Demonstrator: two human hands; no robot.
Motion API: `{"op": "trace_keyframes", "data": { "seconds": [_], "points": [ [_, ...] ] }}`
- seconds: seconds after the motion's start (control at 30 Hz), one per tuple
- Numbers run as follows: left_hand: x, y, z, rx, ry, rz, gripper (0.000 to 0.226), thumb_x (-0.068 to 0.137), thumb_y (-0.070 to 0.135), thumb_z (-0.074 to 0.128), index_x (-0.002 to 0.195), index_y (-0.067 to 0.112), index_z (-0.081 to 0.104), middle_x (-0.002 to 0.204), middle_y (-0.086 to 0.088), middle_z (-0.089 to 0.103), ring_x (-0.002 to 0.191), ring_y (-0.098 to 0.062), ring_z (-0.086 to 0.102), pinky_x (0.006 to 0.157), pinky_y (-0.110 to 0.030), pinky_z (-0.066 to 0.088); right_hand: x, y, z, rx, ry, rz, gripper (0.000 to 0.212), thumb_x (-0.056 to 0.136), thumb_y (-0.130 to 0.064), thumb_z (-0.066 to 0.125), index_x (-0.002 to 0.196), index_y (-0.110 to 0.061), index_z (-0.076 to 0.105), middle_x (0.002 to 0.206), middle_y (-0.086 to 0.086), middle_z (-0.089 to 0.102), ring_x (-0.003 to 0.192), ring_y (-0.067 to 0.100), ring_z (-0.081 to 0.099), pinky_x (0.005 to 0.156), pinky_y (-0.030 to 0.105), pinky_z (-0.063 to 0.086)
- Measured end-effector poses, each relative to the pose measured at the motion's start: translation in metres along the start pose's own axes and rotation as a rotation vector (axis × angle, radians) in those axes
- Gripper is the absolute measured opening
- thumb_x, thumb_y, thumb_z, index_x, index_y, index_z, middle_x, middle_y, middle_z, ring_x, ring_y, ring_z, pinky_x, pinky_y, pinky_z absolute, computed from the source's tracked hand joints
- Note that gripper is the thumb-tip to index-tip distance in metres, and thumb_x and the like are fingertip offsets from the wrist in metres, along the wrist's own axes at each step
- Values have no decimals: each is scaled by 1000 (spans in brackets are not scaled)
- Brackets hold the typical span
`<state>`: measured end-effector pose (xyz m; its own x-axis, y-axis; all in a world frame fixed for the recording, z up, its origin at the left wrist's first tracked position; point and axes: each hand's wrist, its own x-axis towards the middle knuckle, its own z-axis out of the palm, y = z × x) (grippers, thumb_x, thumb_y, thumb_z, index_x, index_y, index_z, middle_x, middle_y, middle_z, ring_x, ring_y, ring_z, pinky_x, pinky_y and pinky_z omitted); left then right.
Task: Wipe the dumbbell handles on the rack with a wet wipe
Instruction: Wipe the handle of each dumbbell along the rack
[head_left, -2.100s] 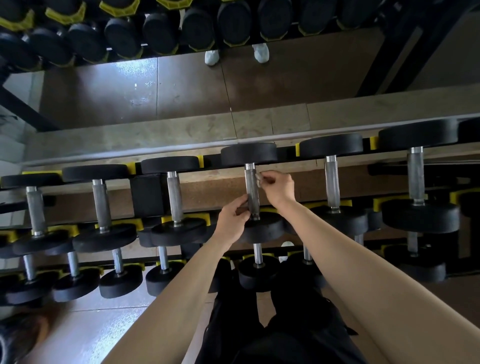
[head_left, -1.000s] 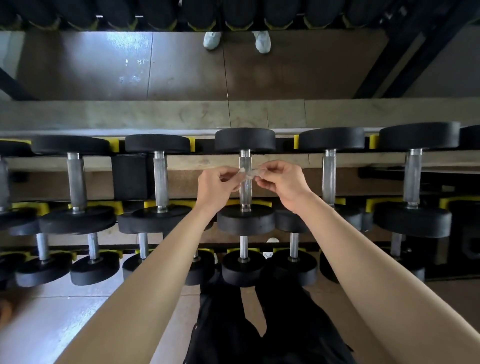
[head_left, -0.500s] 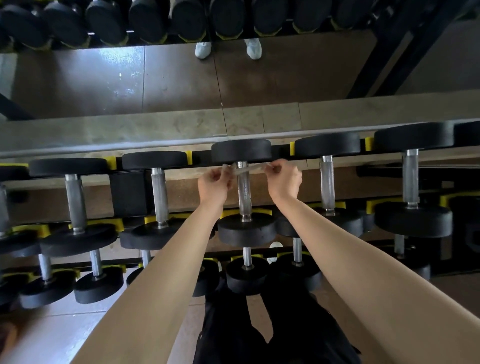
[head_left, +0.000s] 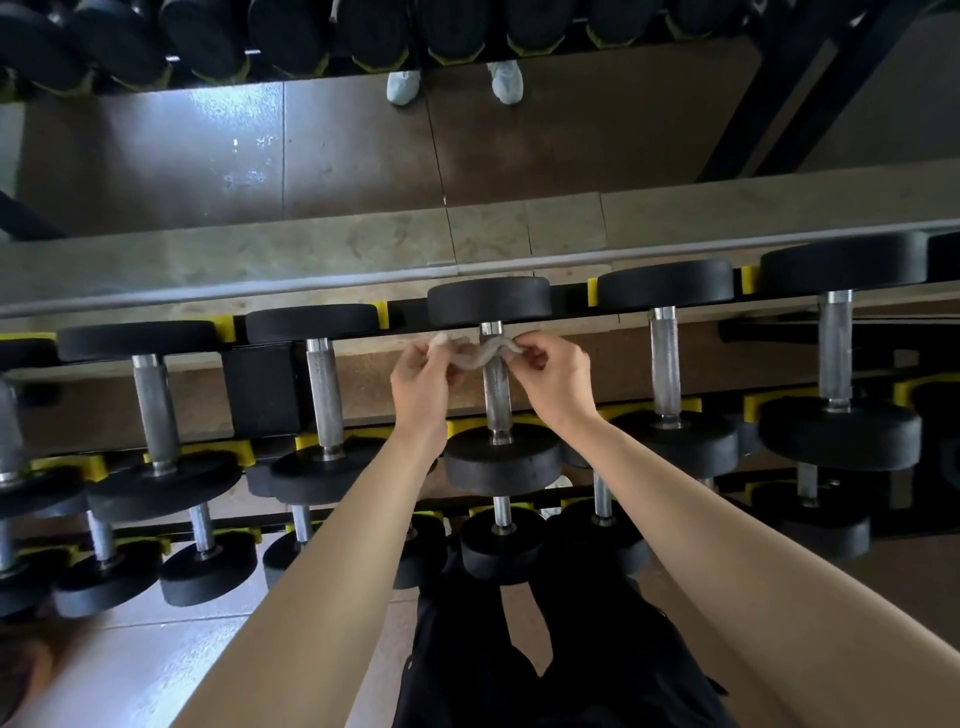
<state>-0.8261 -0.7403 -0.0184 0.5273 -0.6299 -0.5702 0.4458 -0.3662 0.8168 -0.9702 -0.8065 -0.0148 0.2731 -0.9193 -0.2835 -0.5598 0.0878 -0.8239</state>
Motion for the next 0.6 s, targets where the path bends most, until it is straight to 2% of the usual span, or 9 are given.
{"op": "trace_keyframes", "data": {
  "seconds": [0.07,0.13,0.23,0.37,0.43,0.5,0.6],
  "points": [
    [-8,-1,-3,15,-127,11,15,101,23,62,89,17,69,98,-13,68,93,-27,64,88,-38,51,-6,-1,-4,-63,-15,-69,20,93,-12,71,112,-12,75,96,-10,69,83,2,63,86,31,56],
    [-12,1,-5,44,-240,8,17,101,25,62,90,14,71,94,-11,67,88,-25,60,85,-36,49,-8,-5,-6,-80,-27,-123,27,92,-7,71,119,-11,73,104,-4,71,91,6,65,89,35,59],
    [-14,6,-3,109,-331,-16,17,99,24,66,93,11,75,94,-13,68,87,-28,58,82,-36,47,-8,-13,-7,-36,-106,-164,42,91,-9,73,132,-13,64,109,-2,71,94,6,67,88,29,60],
    [-11,15,-1,239,-344,-8,26,93,25,73,101,-1,76,88,-12,72,72,-12,62,68,-22,51,-8,-15,-13,-26,-268,-222,59,91,-6,72,145,-20,54,118,0,70,100,7,66,89,22,57],
    [-7,18,-4,293,-392,-29,28,92,26,75,103,0,76,95,-18,73,76,-17,64,71,-26,53,-8,-13,-14,-89,-297,-255,53,92,-5,70,141,-20,58,120,1,71,101,7,66,90,22,57],
    [-5,22,-8,301,-422,-85,29,91,27,76,106,2,77,105,-21,73,89,-23,67,84,-36,57,-8,-12,-15,-113,-249,-256,37,93,-6,69,129,-14,68,114,2,73,97,9,68,87,27,59],
    [-3,28,-14,259,-436,-156,28,89,19,77,111,2,74,113,-23,71,98,-28,66,99,-45,54,-2,-6,-20,-49,-100,-111,19,94,-9,69,112,-9,74,97,2,75,78,10,71,75,32,62]
  ]
}}
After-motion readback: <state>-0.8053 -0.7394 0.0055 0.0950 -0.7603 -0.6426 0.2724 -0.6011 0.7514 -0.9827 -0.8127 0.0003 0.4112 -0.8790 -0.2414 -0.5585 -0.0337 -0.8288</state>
